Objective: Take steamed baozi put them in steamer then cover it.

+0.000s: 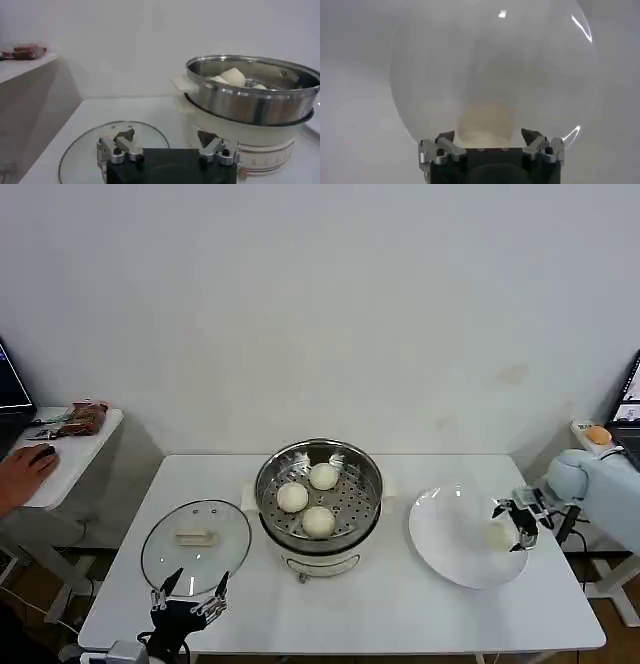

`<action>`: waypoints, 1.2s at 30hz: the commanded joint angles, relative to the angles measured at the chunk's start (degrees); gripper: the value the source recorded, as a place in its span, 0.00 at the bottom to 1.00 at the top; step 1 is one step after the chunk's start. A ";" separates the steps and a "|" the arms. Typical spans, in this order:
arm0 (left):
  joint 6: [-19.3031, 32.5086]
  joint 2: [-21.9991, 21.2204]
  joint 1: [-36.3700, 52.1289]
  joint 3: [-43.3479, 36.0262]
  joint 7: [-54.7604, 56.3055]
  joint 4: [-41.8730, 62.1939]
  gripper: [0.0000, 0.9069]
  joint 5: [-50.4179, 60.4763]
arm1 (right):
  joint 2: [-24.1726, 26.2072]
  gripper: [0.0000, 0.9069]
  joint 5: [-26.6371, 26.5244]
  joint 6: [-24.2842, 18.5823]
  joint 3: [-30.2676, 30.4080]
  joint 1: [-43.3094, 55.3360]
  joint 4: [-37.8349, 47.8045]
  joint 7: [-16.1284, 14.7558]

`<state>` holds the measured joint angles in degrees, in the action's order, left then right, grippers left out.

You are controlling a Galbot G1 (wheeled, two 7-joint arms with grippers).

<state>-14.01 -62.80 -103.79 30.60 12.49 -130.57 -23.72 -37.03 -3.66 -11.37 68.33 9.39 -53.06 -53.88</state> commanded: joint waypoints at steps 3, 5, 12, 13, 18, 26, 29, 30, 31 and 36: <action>-0.02 -0.02 0.14 -0.10 -0.01 -0.03 1.00 0.02 | -0.48 0.72 0.28 -0.91 -1.38 -1.19 0.92 0.13; -0.02 0.05 0.14 -0.12 -0.03 -0.02 1.00 0.03 | -0.46 0.72 0.27 -1.08 -1.60 -1.42 0.85 0.41; -0.01 0.00 0.00 -0.03 0.02 -0.14 1.00 0.04 | -0.03 0.72 -0.09 -1.83 -1.67 -1.29 0.53 0.26; -0.01 -0.01 -0.02 -0.03 0.01 -0.17 1.00 0.04 | 0.13 0.72 -0.06 -2.30 -1.78 -1.11 0.47 0.22; 0.04 0.20 -0.25 0.09 0.07 -0.23 1.00 0.03 | 2.58 0.73 -2.32 -2.30 2.10 3.47 -3.61 -0.13; -0.01 0.21 -0.29 -0.15 0.24 -0.57 1.00 0.13 | 5.42 0.73 -8.15 -0.56 11.89 15.34 -13.75 0.19; -0.04 0.26 -0.43 -0.17 0.24 -0.96 1.00 0.06 | 5.57 0.74 -12.91 1.47 16.36 21.24 -17.73 1.17; -0.03 0.27 -0.44 -0.16 0.24 -0.96 1.00 0.08 | 5.49 0.73 -13.64 1.76 17.60 22.62 -18.47 1.39; -0.04 0.31 -0.41 -0.19 0.24 -0.95 1.00 0.08 | 5.22 0.74 -15.37 2.53 19.67 24.49 -20.07 1.65; -0.05 0.31 -0.68 -0.46 0.31 -1.07 1.00 0.16 | 1.72 0.74 -23.44 6.47 25.41 31.72 -24.17 3.66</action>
<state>-14.04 -62.50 -104.33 30.22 12.73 -131.49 -23.64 -33.50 -15.89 -9.22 83.28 28.04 -68.52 -51.93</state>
